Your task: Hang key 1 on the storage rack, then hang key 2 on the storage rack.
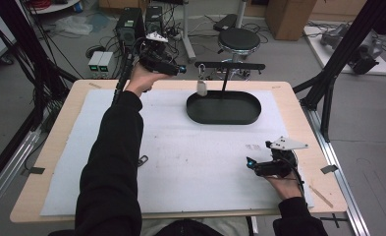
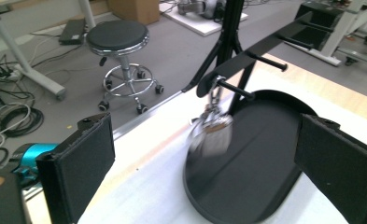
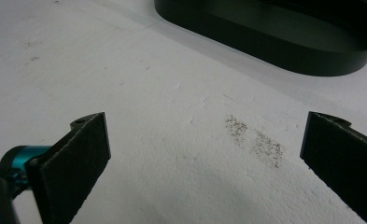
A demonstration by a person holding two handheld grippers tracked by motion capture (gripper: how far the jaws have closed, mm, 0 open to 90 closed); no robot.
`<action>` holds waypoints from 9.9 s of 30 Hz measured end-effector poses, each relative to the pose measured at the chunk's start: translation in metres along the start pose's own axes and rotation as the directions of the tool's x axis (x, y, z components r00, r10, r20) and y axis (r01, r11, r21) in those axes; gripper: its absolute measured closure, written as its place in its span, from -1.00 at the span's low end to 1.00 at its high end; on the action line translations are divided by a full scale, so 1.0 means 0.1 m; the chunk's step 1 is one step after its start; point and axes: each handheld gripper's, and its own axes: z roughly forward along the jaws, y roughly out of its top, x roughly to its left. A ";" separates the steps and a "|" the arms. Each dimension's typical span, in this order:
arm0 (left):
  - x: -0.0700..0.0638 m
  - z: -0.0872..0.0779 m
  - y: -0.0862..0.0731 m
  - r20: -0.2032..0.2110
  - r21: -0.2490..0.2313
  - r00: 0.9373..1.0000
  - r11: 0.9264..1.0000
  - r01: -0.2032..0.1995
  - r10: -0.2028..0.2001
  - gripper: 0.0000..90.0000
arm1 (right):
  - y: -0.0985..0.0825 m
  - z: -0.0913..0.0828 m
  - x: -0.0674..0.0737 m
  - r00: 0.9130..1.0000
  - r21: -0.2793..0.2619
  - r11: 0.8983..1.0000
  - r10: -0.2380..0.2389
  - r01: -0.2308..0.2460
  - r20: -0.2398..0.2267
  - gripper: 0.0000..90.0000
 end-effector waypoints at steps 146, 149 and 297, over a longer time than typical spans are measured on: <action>-0.77 -1.09 -2.36 0.035 0.572 0.999 0.819 -0.052 0.039 0.68 | 0.02 0.02 0.06 0.997 0.027 1.000 -0.012 0.014 -0.073 -0.98; -0.81 -1.07 -2.34 0.021 0.587 0.998 0.807 -0.059 0.057 0.74 | 0.02 0.03 0.05 0.998 0.030 0.999 -0.016 0.018 -0.068 -0.98; -0.91 0.76 0.35 0.043 0.196 0.982 0.962 -0.191 0.187 0.85 | 0.03 0.03 0.00 0.996 0.007 1.000 0.009 -0.008 -0.094 -0.98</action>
